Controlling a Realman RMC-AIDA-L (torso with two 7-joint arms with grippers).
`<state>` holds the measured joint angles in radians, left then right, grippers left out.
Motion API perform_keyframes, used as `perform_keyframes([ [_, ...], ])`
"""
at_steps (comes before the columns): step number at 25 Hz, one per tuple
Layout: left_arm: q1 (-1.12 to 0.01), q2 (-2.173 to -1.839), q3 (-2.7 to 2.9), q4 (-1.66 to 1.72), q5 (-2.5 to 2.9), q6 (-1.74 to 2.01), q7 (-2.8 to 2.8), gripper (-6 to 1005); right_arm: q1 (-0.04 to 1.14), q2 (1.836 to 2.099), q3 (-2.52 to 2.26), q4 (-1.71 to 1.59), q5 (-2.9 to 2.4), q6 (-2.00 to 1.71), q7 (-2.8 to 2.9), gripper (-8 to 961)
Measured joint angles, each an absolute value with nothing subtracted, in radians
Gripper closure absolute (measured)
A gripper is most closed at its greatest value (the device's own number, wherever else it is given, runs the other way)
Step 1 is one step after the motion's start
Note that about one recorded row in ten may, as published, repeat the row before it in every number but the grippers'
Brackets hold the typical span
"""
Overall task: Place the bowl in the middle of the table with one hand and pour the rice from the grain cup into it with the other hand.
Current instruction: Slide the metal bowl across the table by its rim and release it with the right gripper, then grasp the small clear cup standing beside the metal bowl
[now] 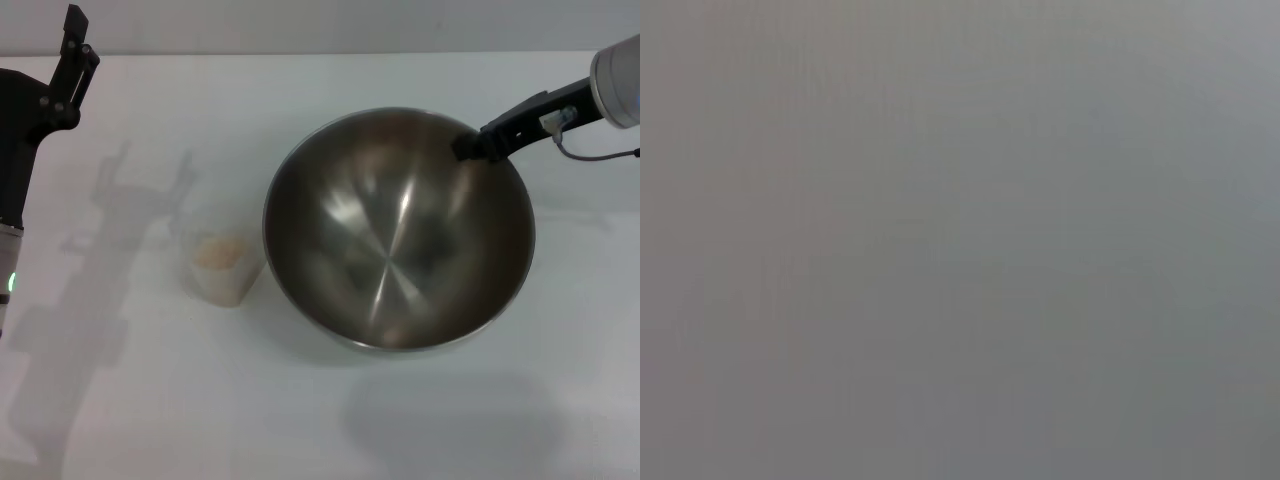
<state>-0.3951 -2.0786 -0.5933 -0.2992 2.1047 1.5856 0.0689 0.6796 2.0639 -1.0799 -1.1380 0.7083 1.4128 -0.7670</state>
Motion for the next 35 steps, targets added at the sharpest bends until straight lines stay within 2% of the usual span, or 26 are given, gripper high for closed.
perform_keyframes([
  [19,-0.391,-2.079,-0.591,-0.299,2.105,1.587,0.069,170,0.730,2.069,-1.084,-1.019,0.637,1.388,-0.740,934],
  [25,-0.392,-2.079,-0.589,-0.299,2.105,1.588,0.069,171,0.730,2.069,-1.087,-1.039,0.637,1.388,-0.743,897],
  [29,-0.392,-2.079,-0.589,-0.299,2.105,1.588,0.069,171,0.726,2.070,-1.092,-1.100,0.635,1.377,-0.751,680],
  [32,-0.389,-2.079,-0.592,-0.299,2.105,1.588,0.069,171,0.718,2.072,-1.094,-1.163,0.635,1.362,-0.787,483],
  [35,-0.388,-2.079,-0.593,-0.299,2.104,1.588,0.069,171,0.699,2.076,-1.117,-1.232,0.641,1.281,-0.854,440],
])
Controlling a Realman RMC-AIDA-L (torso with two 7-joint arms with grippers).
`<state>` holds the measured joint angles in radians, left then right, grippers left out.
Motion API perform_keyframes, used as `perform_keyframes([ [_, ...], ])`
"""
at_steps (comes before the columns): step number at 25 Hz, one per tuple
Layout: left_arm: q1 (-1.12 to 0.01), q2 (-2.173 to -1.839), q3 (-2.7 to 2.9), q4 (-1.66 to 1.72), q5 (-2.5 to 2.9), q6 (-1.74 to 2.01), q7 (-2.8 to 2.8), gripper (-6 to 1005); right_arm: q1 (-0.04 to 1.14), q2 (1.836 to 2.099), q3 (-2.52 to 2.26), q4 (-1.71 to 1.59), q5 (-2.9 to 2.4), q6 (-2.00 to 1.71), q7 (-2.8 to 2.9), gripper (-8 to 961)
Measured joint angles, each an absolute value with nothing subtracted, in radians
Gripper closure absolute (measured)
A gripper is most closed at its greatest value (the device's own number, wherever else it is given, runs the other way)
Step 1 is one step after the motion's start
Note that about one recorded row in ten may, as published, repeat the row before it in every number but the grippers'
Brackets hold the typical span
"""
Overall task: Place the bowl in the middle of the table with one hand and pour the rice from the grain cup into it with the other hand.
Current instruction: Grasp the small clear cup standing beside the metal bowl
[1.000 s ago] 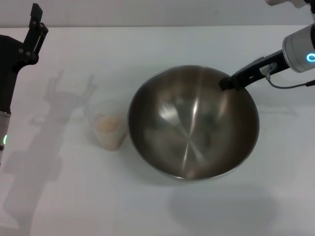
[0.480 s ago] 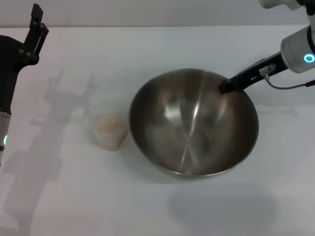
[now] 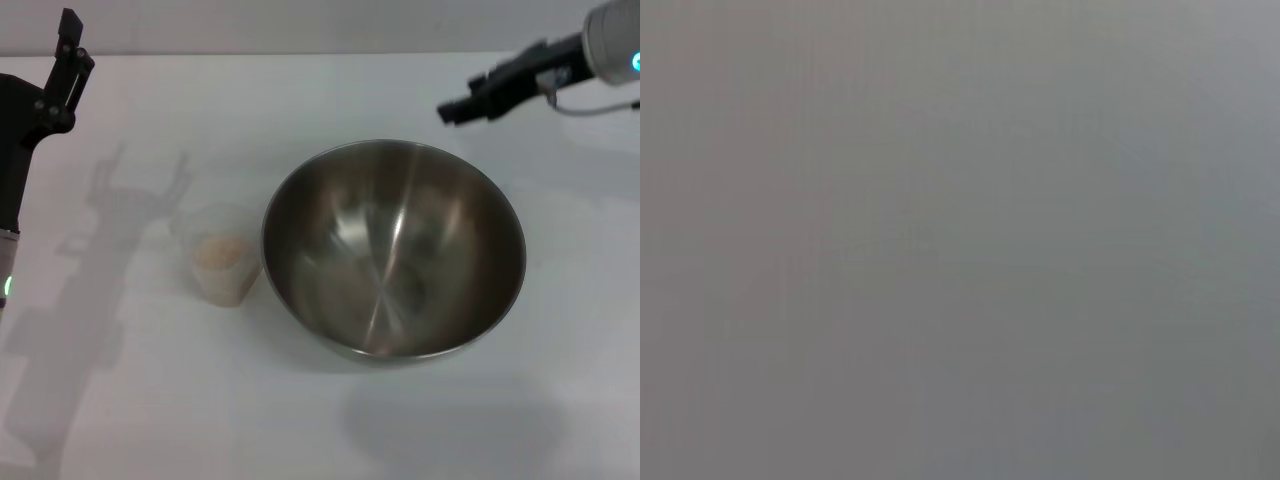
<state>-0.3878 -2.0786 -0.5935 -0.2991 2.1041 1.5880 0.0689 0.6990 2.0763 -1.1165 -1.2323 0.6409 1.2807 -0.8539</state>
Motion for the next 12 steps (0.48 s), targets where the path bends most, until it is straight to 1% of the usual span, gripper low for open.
perform_keyframes([
  [1,-0.387,-2.079,-0.595,-0.299,2.101,1.589,0.069,171,0.699,2.076,-1.117,-1.232,0.641,1.281,-0.854,425],
  [2,-0.386,-2.079,-0.596,-0.299,2.100,1.589,0.069,171,0.672,2.078,-1.171,-1.281,0.643,1.174,-0.885,411],
  [3,-0.386,-2.079,-0.596,-0.299,2.100,1.589,0.069,171,0.672,2.078,-1.171,-1.281,0.643,1.174,-0.885,411],
  [5,-0.386,-2.079,-0.597,-0.299,2.099,1.591,0.069,171,0.600,2.079,-1.320,-1.355,0.633,0.937,-0.905,411],
  [6,-0.386,-2.079,-0.597,-0.299,2.099,1.591,0.069,171,0.600,2.079,-1.320,-1.355,0.633,0.937,-0.905,411],
  [7,-0.386,-2.079,-0.598,-0.299,2.099,1.593,0.069,171,0.538,2.080,-1.440,-1.391,0.602,0.732,-0.908,411],
  [8,-0.387,-2.079,-0.599,-0.299,2.099,1.594,0.069,171,0.538,2.080,-1.440,-1.391,0.602,0.732,-0.908,410],
  [9,-0.388,-2.079,-0.600,-0.299,2.098,1.595,0.069,171,0.466,2.082,-1.559,-1.409,0.563,0.495,-0.904,410],
  [10,-0.388,-2.079,-0.600,-0.299,2.098,1.595,0.069,171,0.466,2.082,-1.559,-1.409,0.563,0.495,-0.904,410],
  [11,-0.390,-2.079,-0.601,-0.299,2.098,1.595,0.069,171,0.423,2.083,-1.631,-1.408,0.550,0.332,-0.902,410],
  [12,-0.391,-2.079,-0.602,-0.299,2.098,1.595,0.069,171,0.361,2.084,-1.742,-1.376,0.547,0.056,-0.901,410],
])
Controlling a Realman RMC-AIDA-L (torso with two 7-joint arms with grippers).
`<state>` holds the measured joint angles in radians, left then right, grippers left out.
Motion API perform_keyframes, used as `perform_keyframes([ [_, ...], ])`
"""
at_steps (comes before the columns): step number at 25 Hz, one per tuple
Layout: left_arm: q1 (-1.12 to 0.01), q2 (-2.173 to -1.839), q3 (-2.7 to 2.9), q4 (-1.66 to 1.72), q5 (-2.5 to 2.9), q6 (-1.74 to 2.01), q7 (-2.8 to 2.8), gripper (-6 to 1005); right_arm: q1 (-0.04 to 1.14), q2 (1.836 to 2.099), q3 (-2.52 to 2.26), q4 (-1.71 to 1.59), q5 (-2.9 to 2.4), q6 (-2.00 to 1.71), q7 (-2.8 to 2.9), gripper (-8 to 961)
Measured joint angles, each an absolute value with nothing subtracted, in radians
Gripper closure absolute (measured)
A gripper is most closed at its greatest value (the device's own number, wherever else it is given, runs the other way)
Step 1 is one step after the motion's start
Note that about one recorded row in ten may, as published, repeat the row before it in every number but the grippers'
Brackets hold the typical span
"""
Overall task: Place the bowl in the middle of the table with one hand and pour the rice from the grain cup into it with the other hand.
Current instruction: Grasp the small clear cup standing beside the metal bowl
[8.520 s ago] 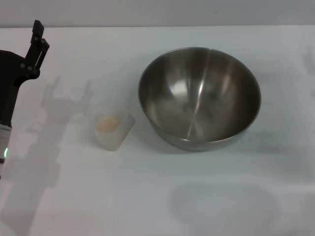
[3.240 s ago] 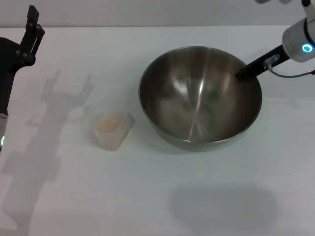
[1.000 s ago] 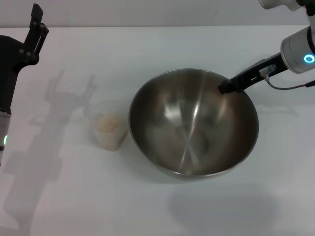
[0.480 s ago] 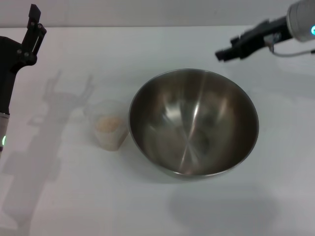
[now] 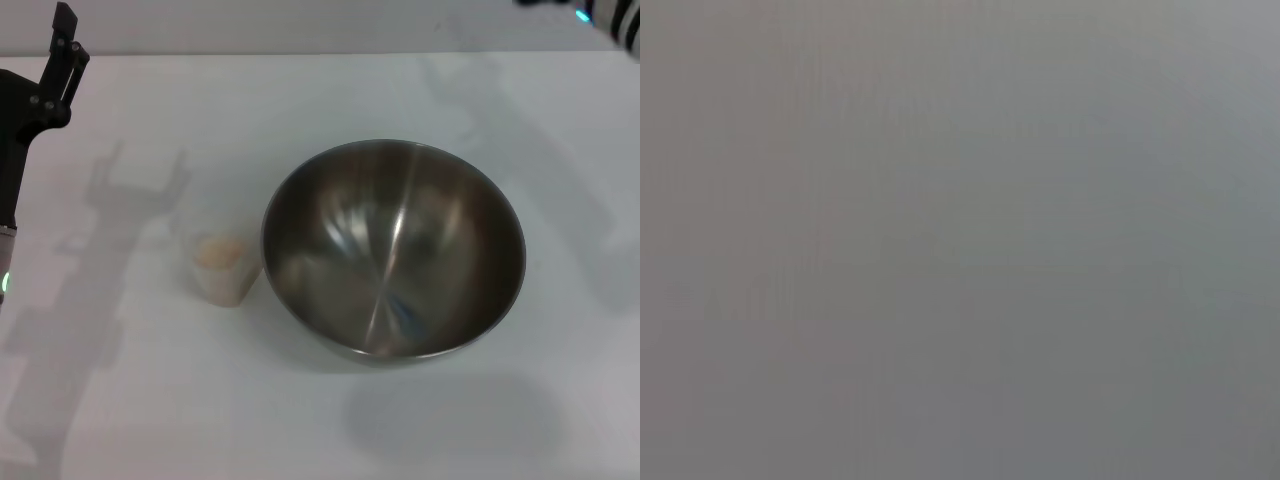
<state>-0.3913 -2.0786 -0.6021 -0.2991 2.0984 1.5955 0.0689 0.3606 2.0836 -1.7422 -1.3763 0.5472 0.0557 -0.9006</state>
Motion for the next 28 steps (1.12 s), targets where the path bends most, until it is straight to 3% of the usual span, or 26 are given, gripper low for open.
perform_keyframes([
  [2,-0.392,-2.078,-0.603,-0.299,2.098,1.596,0.069,171,0.339,2.084,-1.787,-1.352,0.552,-0.075,-0.898,410],
  [3,-0.392,-2.078,-0.606,-0.299,2.098,1.595,0.069,171,0.311,2.084,-1.875,-1.266,0.569,-0.364,-0.861,410],
  [7,-0.392,-2.078,-0.615,-0.299,2.098,1.590,0.069,170,0.299,2.084,-1.967,-1.057,0.578,-0.791,-0.608,411],
  [11,-0.386,-2.078,-0.615,-0.299,2.098,1.591,0.069,170,0.293,2.085,-1.983,-0.885,0.578,-1.029,-0.330,411],
  [15,-0.347,-2.078,-0.600,-0.324,2.105,1.595,0.067,170,0.337,2.074,-1.955,-0.476,0.576,-1.351,0.115,411],
  [20,-0.290,-2.077,-0.549,-0.335,2.106,1.615,0.057,170,0.388,2.054,-1.920,-0.191,0.575,-1.472,0.400,411],
  [28,-0.216,-2.071,-0.449,-0.308,2.106,1.624,0.023,170,0.399,2.047,-1.898,-0.104,0.580,-1.470,0.425,411],
])
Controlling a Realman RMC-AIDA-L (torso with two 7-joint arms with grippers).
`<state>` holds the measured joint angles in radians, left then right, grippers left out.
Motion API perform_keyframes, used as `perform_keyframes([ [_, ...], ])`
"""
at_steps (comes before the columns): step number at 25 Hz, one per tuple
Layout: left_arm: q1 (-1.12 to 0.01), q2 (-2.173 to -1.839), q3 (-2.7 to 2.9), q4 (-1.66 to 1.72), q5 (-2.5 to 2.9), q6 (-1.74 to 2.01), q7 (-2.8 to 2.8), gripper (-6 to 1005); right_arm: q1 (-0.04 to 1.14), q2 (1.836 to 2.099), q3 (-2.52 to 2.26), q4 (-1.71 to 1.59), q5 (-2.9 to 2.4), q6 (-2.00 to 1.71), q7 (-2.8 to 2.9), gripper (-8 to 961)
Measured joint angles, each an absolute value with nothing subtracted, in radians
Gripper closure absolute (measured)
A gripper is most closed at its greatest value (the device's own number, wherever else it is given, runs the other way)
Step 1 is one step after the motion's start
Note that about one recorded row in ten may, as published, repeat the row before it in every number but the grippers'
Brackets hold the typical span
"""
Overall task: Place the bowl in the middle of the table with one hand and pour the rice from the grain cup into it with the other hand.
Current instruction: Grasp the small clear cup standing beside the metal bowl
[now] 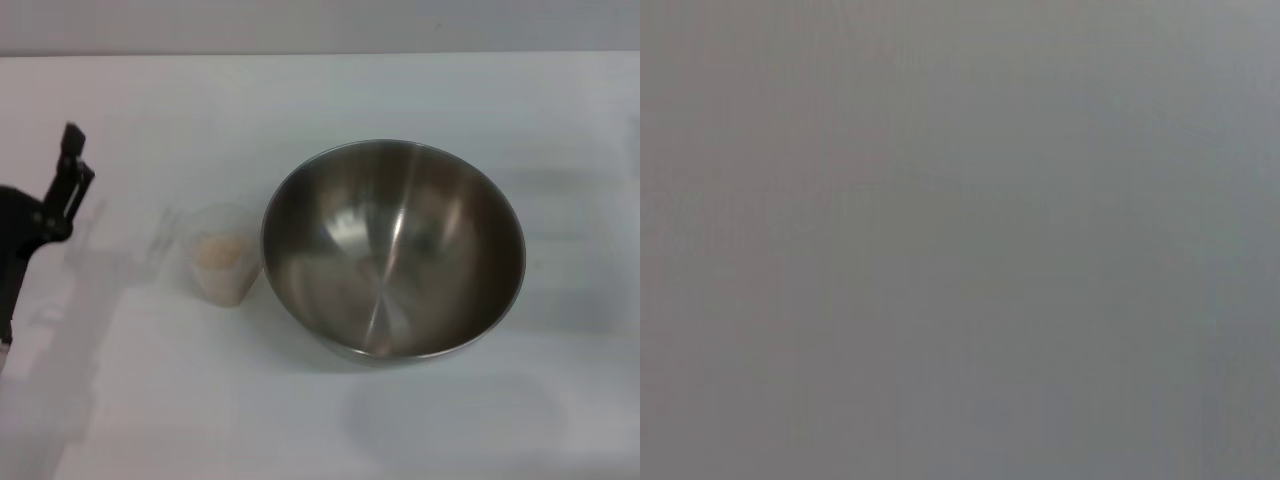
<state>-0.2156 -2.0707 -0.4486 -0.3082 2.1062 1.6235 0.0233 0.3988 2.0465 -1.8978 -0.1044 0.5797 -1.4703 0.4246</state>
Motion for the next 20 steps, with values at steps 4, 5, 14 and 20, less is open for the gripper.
perform_keyframes([
  [4,-0.206,-2.070,-0.383,-0.249,2.107,1.621,-0.018,170,0.410,2.043,-1.894,-0.096,0.580,-1.452,0.418,411],
  [5,-0.206,-2.070,-0.364,-0.227,2.107,1.616,-0.040,170,0.413,2.042,-1.894,-0.096,0.580,-1.451,0.418,411],
  [14,-0.222,-2.069,-0.246,-0.157,2.107,1.505,-0.090,171,0.425,2.035,-1.894,-0.091,0.580,-1.440,0.411,411],
  [20,-0.238,-2.069,-0.235,-0.144,2.107,1.438,-0.091,171,0.425,2.035,-1.895,-0.090,0.580,-1.440,0.409,411],
])
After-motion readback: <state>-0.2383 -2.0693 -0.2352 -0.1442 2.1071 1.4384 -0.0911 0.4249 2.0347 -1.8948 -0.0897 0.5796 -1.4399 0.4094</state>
